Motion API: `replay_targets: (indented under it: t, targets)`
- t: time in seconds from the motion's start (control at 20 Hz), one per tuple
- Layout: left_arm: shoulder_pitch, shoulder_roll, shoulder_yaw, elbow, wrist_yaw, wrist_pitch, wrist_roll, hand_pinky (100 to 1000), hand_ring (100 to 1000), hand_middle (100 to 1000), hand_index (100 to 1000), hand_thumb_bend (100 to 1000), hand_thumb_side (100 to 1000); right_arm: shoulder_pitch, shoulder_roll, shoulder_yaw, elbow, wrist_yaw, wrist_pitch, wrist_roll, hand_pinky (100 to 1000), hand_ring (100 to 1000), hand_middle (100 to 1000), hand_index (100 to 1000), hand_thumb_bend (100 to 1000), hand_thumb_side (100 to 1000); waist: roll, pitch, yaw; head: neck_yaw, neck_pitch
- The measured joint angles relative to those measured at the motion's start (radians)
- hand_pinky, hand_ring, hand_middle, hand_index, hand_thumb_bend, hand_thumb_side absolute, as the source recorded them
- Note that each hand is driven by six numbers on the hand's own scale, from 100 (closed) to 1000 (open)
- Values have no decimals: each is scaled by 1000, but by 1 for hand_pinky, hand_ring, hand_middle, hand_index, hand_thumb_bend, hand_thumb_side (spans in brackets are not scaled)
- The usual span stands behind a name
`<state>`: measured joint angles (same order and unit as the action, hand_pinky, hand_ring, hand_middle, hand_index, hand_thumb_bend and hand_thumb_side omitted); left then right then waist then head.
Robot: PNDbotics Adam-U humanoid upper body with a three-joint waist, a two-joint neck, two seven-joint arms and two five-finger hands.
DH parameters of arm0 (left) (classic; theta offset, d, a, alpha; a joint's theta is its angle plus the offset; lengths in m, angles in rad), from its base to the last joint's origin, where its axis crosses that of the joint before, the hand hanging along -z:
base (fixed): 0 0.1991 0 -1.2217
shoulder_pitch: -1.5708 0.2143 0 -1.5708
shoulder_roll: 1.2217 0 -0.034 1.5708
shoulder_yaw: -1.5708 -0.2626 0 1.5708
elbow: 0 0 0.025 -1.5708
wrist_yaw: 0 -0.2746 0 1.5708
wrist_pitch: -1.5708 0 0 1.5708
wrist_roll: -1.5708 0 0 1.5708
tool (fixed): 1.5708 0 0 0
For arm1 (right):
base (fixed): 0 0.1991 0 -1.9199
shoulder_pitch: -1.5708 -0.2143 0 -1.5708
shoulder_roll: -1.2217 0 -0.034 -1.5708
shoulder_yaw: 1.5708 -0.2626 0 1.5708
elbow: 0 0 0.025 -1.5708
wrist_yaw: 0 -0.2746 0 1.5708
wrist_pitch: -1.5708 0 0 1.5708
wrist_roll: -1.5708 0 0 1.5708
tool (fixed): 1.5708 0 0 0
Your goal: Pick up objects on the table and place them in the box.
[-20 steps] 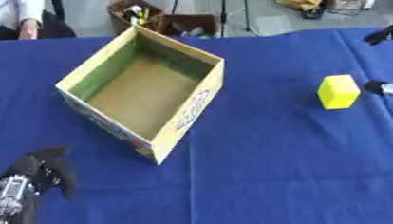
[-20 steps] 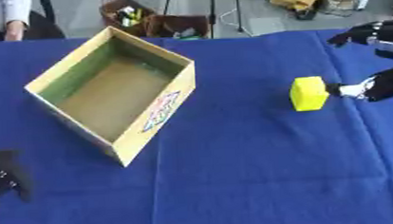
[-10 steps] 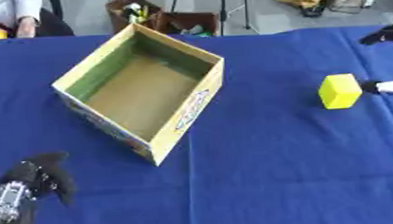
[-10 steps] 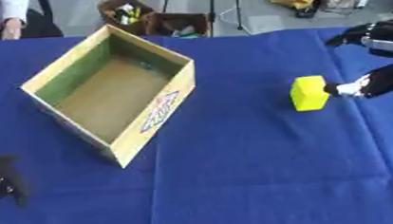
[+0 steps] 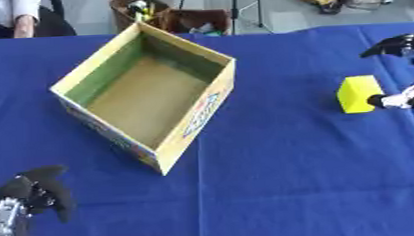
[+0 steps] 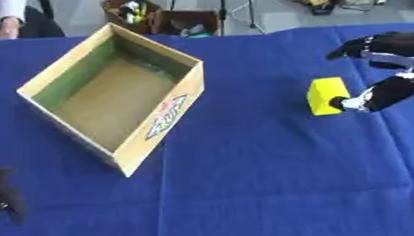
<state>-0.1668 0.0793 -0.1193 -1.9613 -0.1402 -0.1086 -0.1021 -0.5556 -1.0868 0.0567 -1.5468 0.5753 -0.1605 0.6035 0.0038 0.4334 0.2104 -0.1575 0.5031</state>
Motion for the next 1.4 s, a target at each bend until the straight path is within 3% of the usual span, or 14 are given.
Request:
replay_targets:
  t: [0.45, 0.8, 0.85, 0.9, 1.05, 1.4]
  targets:
    - [-1, 0, -1, 0, 0, -1, -7, 320, 434, 440, 723, 100, 1000, -9, 7, 30, 13, 49, -8, 37, 835, 932, 931, 1000, 249, 506, 1, 7, 7, -10, -13]
    - [-2, 0, -6, 0, -1, -2, -8, 321, 435, 441, 723, 100, 1000, -22, 18, 43, 50, 93, -9, 37, 832, 929, 927, 1000, 237, 503, 0, 16, 15, -15, -17]
    - [-2, 0, -6, 0, -1, -2, -8, 321, 435, 441, 723, 100, 1000, -25, 19, 43, 55, 96, -9, 37, 831, 928, 922, 1000, 165, 462, -1, 18, 16, -16, -18]
    - [-2, 0, -6, 0, -1, -3, -8, 321, 435, 441, 723, 100, 1000, -26, 20, 43, 58, 98, -10, 37, 831, 928, 922, 1000, 213, 499, -1, 18, 17, -17, -19]
    - [-2, 0, -6, 0, -2, -4, -11, 321, 435, 441, 724, 100, 1000, -35, 26, 43, 75, 104, -10, 34, 829, 926, 904, 1000, 198, 501, -4, 25, 19, -21, -23]
    - [-2, 0, -7, 0, -10, -6, -15, 322, 435, 441, 724, 100, 1000, -48, 36, 43, 98, 106, -14, 14, 824, 912, 757, 963, 191, 490, -5, 34, 23, -22, -23]
